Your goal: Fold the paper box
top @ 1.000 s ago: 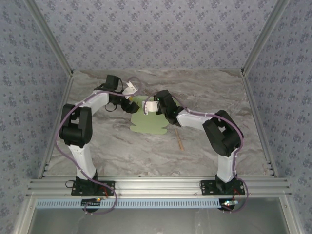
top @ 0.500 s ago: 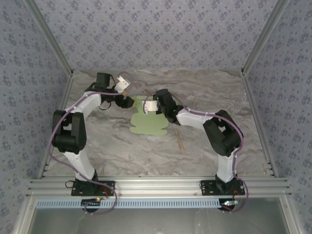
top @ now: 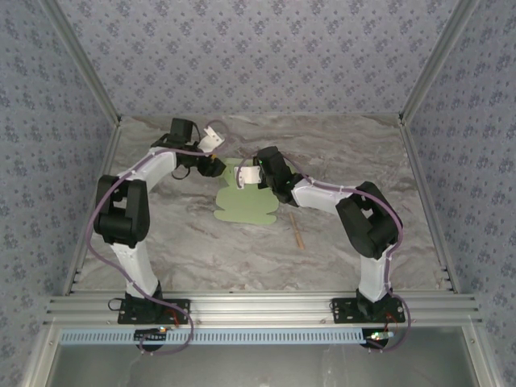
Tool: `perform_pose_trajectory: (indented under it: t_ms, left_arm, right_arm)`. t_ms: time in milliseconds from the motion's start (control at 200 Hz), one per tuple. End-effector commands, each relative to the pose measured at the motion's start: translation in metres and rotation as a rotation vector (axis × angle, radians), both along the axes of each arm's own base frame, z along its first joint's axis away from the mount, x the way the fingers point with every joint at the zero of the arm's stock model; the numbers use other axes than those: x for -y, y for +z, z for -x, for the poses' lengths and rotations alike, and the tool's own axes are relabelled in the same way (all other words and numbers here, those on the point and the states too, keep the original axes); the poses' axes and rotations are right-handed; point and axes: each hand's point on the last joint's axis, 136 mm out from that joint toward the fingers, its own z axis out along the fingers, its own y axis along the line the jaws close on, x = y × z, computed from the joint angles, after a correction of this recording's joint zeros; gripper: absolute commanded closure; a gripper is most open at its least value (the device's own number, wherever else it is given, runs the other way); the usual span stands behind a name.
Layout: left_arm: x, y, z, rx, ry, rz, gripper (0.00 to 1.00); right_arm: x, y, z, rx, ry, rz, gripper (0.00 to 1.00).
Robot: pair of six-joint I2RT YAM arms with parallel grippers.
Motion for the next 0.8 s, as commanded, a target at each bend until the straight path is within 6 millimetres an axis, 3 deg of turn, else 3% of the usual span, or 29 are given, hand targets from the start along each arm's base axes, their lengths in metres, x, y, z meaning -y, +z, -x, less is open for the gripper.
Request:
perform_pose_trajectory:
  t_ms: [0, 145, 155, 355, 595, 795]
  left_arm:
    - [-0.002, -0.001, -0.003, 0.005, -0.015, -0.022, 0.4]
    - [0.008, 0.02, 0.01, 0.0, -0.07, 0.093, 0.29]
    - [0.008, 0.021, 0.011, 0.0, -0.073, 0.098, 0.29]
    - [-0.014, 0.036, 0.029, -0.045, -0.113, 0.15, 0.23]
    - [-0.052, 0.018, 0.033, -0.113, -0.102, 0.032, 0.31]
    - [-0.064, 0.004, 0.029, -0.117, -0.136, -0.007, 0.35]
  right_arm:
    - [-0.005, -0.015, 0.005, -0.014, 0.031, 0.054, 1.0]
    - [-0.004, -0.014, -0.008, 0.09, 0.02, 0.09, 1.0]
    - [-0.001, -0.023, -0.005, 0.08, 0.023, 0.104, 1.0]
    - [-0.001, -0.019, -0.007, 0.174, 0.06, 0.122, 1.0]
    - [-0.005, -0.026, -0.009, 0.245, 0.097, 0.149, 1.0]
    - [-0.004, -0.024, -0.012, 0.263, 0.101, 0.145, 1.0]
